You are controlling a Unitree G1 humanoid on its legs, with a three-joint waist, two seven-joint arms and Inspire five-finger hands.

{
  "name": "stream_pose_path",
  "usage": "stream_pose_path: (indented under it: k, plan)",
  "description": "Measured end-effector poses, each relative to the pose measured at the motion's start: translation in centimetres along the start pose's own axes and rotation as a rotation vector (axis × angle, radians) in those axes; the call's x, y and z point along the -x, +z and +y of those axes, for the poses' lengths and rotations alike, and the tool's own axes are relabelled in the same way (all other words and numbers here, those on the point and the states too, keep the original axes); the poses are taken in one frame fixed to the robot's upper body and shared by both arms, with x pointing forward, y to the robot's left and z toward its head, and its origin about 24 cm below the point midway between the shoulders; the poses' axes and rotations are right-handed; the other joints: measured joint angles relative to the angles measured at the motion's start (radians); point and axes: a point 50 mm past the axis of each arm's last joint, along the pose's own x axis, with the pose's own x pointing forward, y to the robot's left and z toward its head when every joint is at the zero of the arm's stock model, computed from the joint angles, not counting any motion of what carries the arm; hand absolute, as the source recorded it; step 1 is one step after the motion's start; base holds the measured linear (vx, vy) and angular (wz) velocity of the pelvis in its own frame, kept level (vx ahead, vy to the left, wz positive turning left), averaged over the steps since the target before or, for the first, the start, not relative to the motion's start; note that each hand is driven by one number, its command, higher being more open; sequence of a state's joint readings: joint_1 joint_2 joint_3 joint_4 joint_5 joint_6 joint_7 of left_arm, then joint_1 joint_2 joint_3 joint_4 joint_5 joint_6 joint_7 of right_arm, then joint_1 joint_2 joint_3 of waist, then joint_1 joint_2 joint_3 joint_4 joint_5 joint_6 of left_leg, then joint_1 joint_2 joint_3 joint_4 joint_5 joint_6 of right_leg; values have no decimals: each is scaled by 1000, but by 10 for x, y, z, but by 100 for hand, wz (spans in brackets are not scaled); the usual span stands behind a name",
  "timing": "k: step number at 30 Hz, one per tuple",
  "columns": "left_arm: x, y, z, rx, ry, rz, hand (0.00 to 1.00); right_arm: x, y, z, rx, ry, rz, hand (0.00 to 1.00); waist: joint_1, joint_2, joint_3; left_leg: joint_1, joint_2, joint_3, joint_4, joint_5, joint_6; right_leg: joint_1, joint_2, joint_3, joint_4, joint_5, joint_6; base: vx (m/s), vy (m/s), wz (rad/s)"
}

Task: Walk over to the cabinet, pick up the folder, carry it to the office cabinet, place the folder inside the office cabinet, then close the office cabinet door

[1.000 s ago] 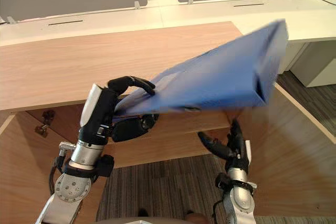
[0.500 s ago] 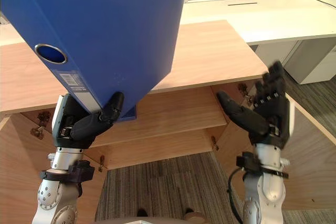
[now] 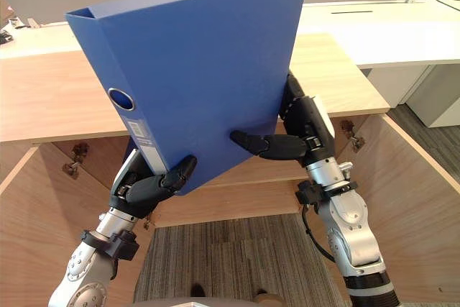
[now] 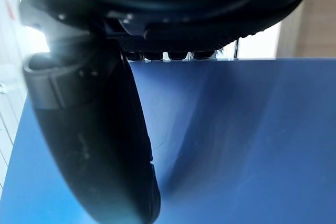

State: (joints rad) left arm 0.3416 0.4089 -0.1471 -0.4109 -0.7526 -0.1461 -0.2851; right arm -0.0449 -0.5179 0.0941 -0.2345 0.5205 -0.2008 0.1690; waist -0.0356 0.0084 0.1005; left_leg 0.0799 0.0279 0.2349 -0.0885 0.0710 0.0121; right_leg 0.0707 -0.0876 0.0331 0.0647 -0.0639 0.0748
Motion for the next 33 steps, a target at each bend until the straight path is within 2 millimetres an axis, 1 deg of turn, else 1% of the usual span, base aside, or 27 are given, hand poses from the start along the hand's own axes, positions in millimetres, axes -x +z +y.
stream_pose_path:
  k: [1, 5, 10, 12, 16, 17, 21, 23, 25, 28, 30, 31, 33]
  plan:
    - [0, 0, 3, 2, 0, 9, 0, -2, -2, -1, -15, 20, 17, 0, 0, 1, -2, -1, 0, -5, 0, 2, 0, 0, 0, -5, 0, 0, 0, -26, -13, 9]
    - [1, 0, 8, 6, -4, 36, 0, -4, -10, -4, -51, 55, 69, 0, 10, 1, -4, -2, 0, -12, 0, 6, 0, 0, 0, -11, 0, 0, 0, -22, -13, 6]
    - [0, 1, 7, -7, -25, 50, 0, -5, -16, -12, -114, 23, 92, 0, 19, 1, -8, -12, -2, -31, 0, 14, 0, -1, -2, -31, 0, 0, 0, -15, -13, 12]
    - [-1, 1, 8, -4, -21, 43, 0, -5, -16, -10, -123, 43, 93, 0, 22, 1, -9, -14, -2, -35, 0, 16, -1, -1, -2, -35, 0, 0, 0, -14, -13, 6]
    - [-2, 5, 10, 3, 28, -15, 0, -8, -16, 2, -203, 45, 35, 0, 23, 1, -15, -17, -2, -36, 0, 19, 0, -4, -2, -37, 0, 1, -1, 0, 0, 0]
    - [-2, 5, 10, -5, 44, -33, 100, -9, -17, 4, -216, 28, 18, 0, 25, 0, -21, -18, -2, -37, 0, 19, 0, -4, -2, -37, 0, 1, -1, 0, 0, 0]
    - [-3, 8, 10, -61, 94, -96, 100, -7, -18, 10, -211, -4, -8, 0, 42, 1, -32, -21, -2, -40, 0, 19, 0, -5, -2, -40, -3, 0, -2, 0, -3, 1]
    - [-1, 12, 16, -65, 188, -162, 100, -4, -14, 22, -241, -6, -44, 0, 45, 1, -33, -27, -2, -47, -1, 20, -1, -4, -2, -48, -9, 1, -2, 0, -13, 9]
    - [3, 15, 21, -85, 276, -207, 100, -3, -12, 29, -246, -14, -64, 0, 46, 0, -34, -30, -2, -52, -3, 20, -1, -3, -2, -53, -11, 1, -2, 4, -14, 8]
    - [13, 17, 33, -129, 426, -250, 100, -4, -10, 32, -251, -43, -90, 0, 47, -1, -34, -34, -3, -58, -4, 20, -1, -2, -3, -60, -13, 1, -2, 7, -12, 8]
    - [29, 14, 51, -163, 605, -257, 100, -3, -11, 30, -248, -84, -99, 0, 48, -1, -34, -35, -2, -63, -5, 20, -1, 1, -3, -66, -15, 1, -2, 3, -13, 7]
    - [34, 12, 56, -171, 659, -247, 100, -2, -10, 28, -253, -103, -105, 0, 49, -1, -34, -35, -3, -65, -5, 20, -1, 2, -3, -67, -16, 1, -2, 1, -12, 6]
    - [63, -3, 80, -176, 887, -171, 100, 1, -2, 21, -257, -171, -153, 0, 48, 0, -35, -38, -3, -69, -5, 20, -1, 2, -4, -71, -19, 1, -2, 4, -10, 5]
